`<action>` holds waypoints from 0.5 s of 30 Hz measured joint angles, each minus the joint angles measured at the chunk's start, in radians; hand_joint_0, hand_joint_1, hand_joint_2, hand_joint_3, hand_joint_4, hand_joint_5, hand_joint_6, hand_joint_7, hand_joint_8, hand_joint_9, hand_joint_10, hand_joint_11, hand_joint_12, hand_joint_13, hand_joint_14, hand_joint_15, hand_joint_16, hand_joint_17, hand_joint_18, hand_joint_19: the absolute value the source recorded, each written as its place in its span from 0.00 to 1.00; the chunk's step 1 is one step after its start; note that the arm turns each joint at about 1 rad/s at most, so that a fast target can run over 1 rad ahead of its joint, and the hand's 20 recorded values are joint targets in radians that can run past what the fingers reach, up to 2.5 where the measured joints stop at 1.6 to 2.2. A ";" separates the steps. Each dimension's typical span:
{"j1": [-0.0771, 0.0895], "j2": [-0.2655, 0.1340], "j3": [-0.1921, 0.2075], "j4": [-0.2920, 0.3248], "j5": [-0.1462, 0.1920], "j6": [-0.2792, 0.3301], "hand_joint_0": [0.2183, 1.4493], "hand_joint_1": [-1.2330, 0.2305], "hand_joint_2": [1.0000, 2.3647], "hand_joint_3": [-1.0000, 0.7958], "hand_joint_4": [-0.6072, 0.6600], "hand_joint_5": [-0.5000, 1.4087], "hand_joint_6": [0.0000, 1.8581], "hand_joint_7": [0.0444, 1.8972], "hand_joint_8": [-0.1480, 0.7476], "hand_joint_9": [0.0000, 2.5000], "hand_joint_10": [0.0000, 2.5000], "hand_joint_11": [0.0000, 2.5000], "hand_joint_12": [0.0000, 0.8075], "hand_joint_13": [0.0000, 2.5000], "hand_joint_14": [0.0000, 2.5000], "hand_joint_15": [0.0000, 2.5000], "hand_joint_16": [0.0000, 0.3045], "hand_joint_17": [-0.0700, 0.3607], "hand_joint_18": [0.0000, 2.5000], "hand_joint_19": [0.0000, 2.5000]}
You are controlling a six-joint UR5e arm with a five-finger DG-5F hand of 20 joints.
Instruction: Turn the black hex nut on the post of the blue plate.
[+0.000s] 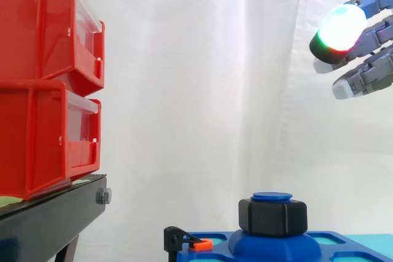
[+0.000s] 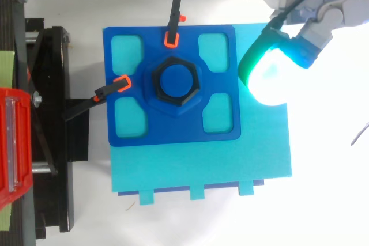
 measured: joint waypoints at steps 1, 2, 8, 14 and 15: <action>0.000 0.000 0.000 0.000 0.000 0.000 0.16 0.51 0.00 0.28 0.49 0.13 0.27 0.33 0.35 0.00 0.00 0.00 0.44 0.00 0.00 0.00 0.21 0.50 0.00 0.00; 0.000 0.000 0.000 0.000 0.000 0.000 0.16 0.52 0.00 0.28 0.49 0.13 0.27 0.33 0.35 0.00 0.00 0.00 0.45 0.00 0.00 0.00 0.21 0.50 0.00 0.00; 0.000 0.000 0.000 0.000 0.000 0.000 0.16 0.54 0.00 0.28 0.50 0.13 0.27 0.40 0.36 0.00 0.00 0.00 0.45 0.00 0.00 0.00 0.21 0.50 0.00 0.00; 0.000 0.000 0.000 0.000 0.000 0.000 0.16 0.53 0.00 0.28 0.50 0.13 0.27 0.37 0.36 0.00 0.00 0.00 0.44 0.00 0.00 0.00 0.21 0.50 0.00 0.00; 0.000 0.000 -0.001 0.000 0.000 0.000 0.16 0.53 0.00 0.28 0.51 0.13 0.27 0.37 0.36 0.00 0.00 0.00 0.44 0.00 0.00 0.00 0.21 0.50 0.00 0.00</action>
